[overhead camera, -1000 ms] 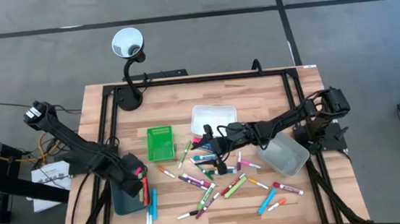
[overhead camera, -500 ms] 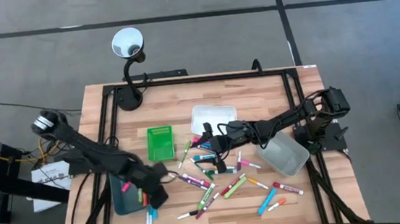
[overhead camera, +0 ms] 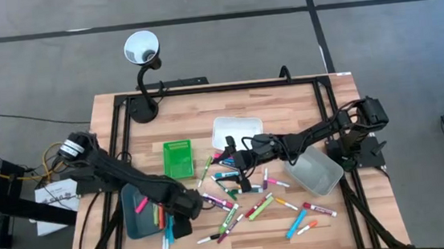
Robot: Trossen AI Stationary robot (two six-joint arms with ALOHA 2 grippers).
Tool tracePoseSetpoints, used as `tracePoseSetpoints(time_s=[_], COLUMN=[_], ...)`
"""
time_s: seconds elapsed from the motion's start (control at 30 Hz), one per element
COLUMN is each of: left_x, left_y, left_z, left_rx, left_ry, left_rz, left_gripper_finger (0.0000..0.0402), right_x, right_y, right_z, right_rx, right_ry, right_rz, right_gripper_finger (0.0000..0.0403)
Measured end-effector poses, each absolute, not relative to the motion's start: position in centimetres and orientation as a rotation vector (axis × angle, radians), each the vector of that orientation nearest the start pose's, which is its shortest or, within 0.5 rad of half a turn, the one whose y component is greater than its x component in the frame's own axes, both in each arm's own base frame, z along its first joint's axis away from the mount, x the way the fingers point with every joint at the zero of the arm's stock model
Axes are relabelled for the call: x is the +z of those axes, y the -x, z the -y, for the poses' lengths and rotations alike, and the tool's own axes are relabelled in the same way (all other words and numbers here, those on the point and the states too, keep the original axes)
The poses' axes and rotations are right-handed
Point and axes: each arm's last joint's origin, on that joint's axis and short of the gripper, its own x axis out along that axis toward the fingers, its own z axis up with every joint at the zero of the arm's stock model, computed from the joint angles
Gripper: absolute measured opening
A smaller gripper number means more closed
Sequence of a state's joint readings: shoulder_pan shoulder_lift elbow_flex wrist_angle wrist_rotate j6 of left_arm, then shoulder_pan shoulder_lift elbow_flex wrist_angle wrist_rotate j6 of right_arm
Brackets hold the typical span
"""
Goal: Pick & Place Markers
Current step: Put the big blue highlighter pen into the blue bin
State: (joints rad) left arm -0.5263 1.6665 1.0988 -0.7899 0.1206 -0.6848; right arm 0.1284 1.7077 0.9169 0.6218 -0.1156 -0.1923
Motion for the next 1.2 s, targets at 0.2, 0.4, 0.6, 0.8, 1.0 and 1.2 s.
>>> tracePoseSetpoints(time_s=[0.2,0.4,0.6,0.8,1.0,1.2], left_x=[17.8,16.2,15.5,14.6,14.5,14.7], left_y=[-25.6,-24.3,-23.7,-23.4,-23.7,-24.7], left_z=[14.3,13.8,13.5,13.6,13.8,14.2], left_rx=[-0.007,0.012,0.012,-0.048,-0.058,-0.101], left_ry=[0.368,0.382,0.388,0.436,0.461,0.512], left_rz=[-1.554,-1.637,-1.670,-1.678,-1.641,-1.545], left_gripper_finger=[0.0109,0.0109,0.0109,0.0107,0.0106,0.0106], right_x=[21.7,21.7,21.7,21.7,21.7,21.7], right_y=[-36.3,-36.3,-36.3,-36.3,-36.3,-36.3], right_z=[-5.0,-5.0,-5.0,-5.0,-5.0,-5.0], right_rx=[0.259,0.259,0.259,0.259,0.259,0.259], right_ry=[0.192,0.192,0.192,0.192,0.192,0.192], right_rz=[-0.142,-0.144,-0.146,-0.146,-0.146,-0.146], right_gripper_finger=[0.0260,0.0260,0.0260,0.0260,0.0260,0.0260])
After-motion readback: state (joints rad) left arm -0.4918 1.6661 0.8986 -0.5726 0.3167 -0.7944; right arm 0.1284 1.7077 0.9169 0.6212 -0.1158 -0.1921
